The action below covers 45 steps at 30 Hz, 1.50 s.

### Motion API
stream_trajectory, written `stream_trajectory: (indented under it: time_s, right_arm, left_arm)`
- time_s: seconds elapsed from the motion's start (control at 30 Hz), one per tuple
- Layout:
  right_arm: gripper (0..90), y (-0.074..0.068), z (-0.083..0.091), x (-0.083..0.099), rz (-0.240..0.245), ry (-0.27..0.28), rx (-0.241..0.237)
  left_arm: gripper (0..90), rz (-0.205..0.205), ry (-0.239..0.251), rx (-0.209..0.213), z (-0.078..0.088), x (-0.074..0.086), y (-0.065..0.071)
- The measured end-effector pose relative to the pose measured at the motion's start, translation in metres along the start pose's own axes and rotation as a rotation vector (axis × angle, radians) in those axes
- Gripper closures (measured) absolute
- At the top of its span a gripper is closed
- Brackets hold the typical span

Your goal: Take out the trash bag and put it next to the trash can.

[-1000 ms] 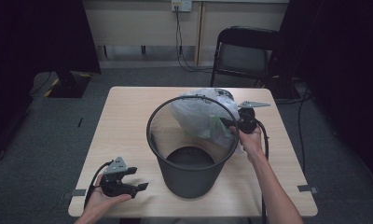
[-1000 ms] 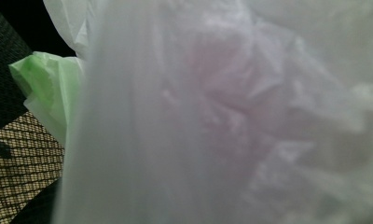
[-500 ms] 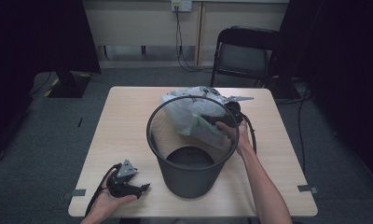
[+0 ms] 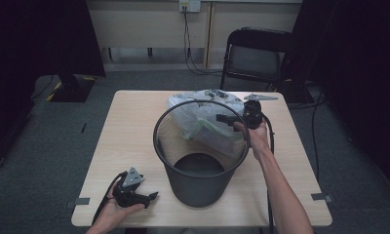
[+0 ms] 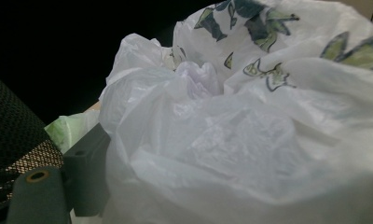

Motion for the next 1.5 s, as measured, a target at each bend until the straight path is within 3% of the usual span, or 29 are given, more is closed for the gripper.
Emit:
stream_trajectory:
  time_s: [0.37,0.5,0.57,0.7,0.8,0.93,1.0,1.03,1.17,1.23,1.3,1.43,1.5]
  right_arm:
    - [15.2,-0.011,0.03,-0.007,0.011,0.02,-0.001]
    - [17.6,-0.007,0.029,0.002,0.071,-0.075,0.066]
    - [35.0,-0.004,0.024,0.01,0.092,-0.115,0.076]
    - [69.8,0.002,0.006,0.019,0.079,-0.164,0.066]
    - [81.9,-0.001,-0.008,0.016,0.062,-0.14,0.009]
    - [84.9,-0.017,-0.018,-0.003,0.057,-0.009,-0.073]
    - [84.5,-0.023,-0.021,-0.012,0.096,0.037,-0.072]
    - [82.3,-0.024,-0.023,-0.013,0.095,0.034,-0.076]
    - [44.5,-0.015,-0.03,0.001,0.063,-0.082,-0.021]
    - [35.0,-0.013,-0.026,0.005,0.044,-0.076,-0.024]
    - [29.0,-0.011,-0.017,0.004,0.024,-0.056,-0.012]
    - [25.7,-0.009,0.007,-0.005,0.014,0.038,-0.019]
    - [25.7,-0.008,0.015,-0.004,0.027,0.028,-0.006]
  left_arm:
    - [13.5,0.005,-0.002,-0.004,0.0,0.0,0.0]
    - [13.4,0.005,-0.002,-0.005,0.0,0.0,0.0]
    - [13.4,0.005,-0.002,-0.005,0.0,0.0,0.0]
    - [13.5,0.003,-0.003,-0.005,0.0,0.0,0.0]
    - [13.4,0.003,-0.003,-0.005,0.0,0.0,0.0]
    - [13.4,0.005,-0.002,-0.005,0.0,0.0,0.0]
    - [13.4,0.005,-0.002,-0.005,0.0,0.0,0.0]
    - [13.4,0.005,-0.002,-0.005,0.0,0.0,0.0]
    - [13.4,0.005,-0.002,-0.004,0.0,0.0,0.0]
    - [13.5,0.003,-0.003,-0.005,0.0,0.0,0.0]
    - [13.5,0.003,-0.003,-0.005,0.0,0.0,0.0]
    - [13.4,0.005,-0.002,-0.005,0.0,0.0,0.0]
    - [13.5,0.004,-0.003,-0.004,0.0,0.0,0.0]
Point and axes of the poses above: each handheld gripper's, and its own axes: z roughly backward along the jaws, x roughly out of its underside, y roughly to its right, the point moved 5 cm from there along -z, roughly forward along the jaws, and after that the axes turned 6 degrees about y, right-handed, at the moved point
